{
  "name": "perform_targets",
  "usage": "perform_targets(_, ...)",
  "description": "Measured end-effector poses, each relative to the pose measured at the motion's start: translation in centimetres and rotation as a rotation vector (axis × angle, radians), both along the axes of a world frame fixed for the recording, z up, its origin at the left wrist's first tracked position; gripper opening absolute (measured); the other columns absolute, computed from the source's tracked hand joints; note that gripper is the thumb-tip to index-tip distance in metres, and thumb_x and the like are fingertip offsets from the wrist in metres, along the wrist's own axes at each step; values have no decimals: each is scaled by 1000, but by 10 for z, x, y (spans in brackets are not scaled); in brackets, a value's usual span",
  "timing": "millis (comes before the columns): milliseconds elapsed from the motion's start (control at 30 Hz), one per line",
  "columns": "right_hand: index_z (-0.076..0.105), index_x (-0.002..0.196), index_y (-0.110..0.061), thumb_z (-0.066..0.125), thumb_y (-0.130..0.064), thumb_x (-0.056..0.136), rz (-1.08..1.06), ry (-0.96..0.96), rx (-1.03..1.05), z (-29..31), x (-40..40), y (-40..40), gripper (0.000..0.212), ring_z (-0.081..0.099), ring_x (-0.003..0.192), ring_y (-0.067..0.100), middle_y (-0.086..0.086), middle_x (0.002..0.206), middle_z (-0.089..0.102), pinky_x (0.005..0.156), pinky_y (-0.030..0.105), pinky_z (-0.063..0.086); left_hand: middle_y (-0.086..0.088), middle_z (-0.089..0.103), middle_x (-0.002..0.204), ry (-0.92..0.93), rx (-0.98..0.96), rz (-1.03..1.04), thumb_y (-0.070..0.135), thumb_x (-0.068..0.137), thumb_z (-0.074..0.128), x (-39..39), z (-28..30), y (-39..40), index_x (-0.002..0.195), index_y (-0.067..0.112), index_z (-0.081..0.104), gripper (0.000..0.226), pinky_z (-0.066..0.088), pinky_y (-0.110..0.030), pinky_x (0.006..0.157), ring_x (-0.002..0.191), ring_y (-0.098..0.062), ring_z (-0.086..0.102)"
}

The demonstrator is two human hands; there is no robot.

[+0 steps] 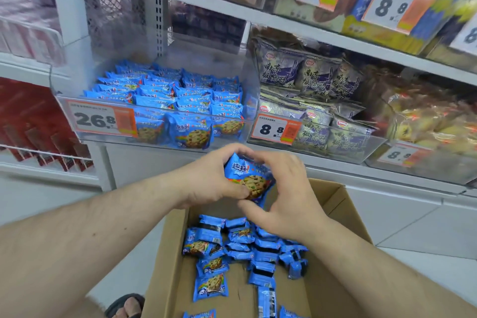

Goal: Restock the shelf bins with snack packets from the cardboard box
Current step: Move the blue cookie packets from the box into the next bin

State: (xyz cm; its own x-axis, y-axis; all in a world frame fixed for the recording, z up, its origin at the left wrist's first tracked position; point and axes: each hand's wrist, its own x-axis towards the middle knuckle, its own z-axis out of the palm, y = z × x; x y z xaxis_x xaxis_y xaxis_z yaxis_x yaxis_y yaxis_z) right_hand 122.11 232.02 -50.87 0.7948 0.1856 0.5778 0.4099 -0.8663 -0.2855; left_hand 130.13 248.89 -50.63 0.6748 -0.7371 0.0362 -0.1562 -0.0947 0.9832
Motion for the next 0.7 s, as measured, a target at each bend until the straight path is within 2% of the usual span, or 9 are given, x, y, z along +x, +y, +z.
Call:
perform_targets(100, 39, 136, -18, 71, -46, 70, -11, 69, 64, 22, 4, 1, 79, 48, 122, 15, -5, 127, 48, 104, 37, 39, 21, 57, 120, -163, 8, 13, -1, 73, 78, 4, 10, 9, 115, 35, 54, 60, 41, -14, 98, 113, 1, 55)
perform_targets(200, 21, 150, -24, 71, -56, 67, 15, 307, 14, 44, 12, 6, 102, 39, 133, 6, -13, 139, 39, 111, 29, 33, 22, 51, 128, -248, -45, -41, -5, 73, 76, 6, 18, 15, 122, 35, 47, 69, 35, -10, 100, 120, 7, 49)
perform_targets(300, 3, 154, -27, 84, -47, 67, 45, 491, -58, 58, 22, 12, 120, 35, 134, -2, -14, 144, 37, 113, 20, 28, 22, 49, 132, -258, -93, -101, -6, 74, 76, 8, 22, 20, 130, 35, 38, 79, 40, -18, 103, 122, 4, 51)
perform_targets(433, -5, 153, -29, 84, -39, 71, 28, 530, -139, 81, 34, 21, 121, 40, 130, 0, -9, 141, 47, 105, 10, 28, 14, 51, 131, -327, -82, -62, 9, 76, 79, 17, 29, 28, 137, 41, 27, 87, 48, -33, 102, 115, -6, 60)
perform_targets(467, 0, 154, -28, 83, -39, 72, 21, 533, -163, 89, 37, 24, 117, 42, 130, 3, -8, 141, 48, 105, 12, 31, 11, 50, 129, -315, -107, -32, 7, 76, 79, 19, 33, 30, 136, 45, 25, 89, 51, -30, 97, 109, -7, 64)
perform_targets(533, 33, 146, -26, 81, -42, 72, 5, 505, -216, 105, 46, 30, 89, 55, 118, 12, -6, 130, 59, 99, 26, 43, 11, 42, 123, -263, -168, 57, 0, 75, 79, 23, 42, 33, 129, 51, 23, 93, 53, -21, 85, 96, -3, 67)
perform_targets(600, 61, 112, -22, 81, -42, 70, 1, 411, -292, 125, 56, 34, 51, 60, 88, 15, -4, 98, 68, 81, 37, 48, 9, 40, 123, -273, -196, 193, 6, 68, 84, 30, 51, 37, 124, 52, 25, 93, 54, -24, 83, 95, -5, 65)
perform_targets(667, 64, 100, -21, 79, -38, 68, -50, 315, -403, 147, 72, 36, 39, 58, 79, 16, -5, 87, 65, 74, 36, 47, 10, 43, 123, -442, -65, 378, 17, 68, 78, 44, 52, 43, 119, 46, 36, 73, 48, -27, 91, 104, -7, 58)
perform_targets(700, 63, 102, -22, 78, -36, 67, -80, 279, -459, 156, 84, 36, 40, 57, 81, 16, -6, 89, 65, 73, 34, 48, 12, 45, 123, -590, 104, 464, 19, 71, 74, 51, 51, 47, 118, 42, 43, 61, 42, -28, 96, 109, -7, 53)
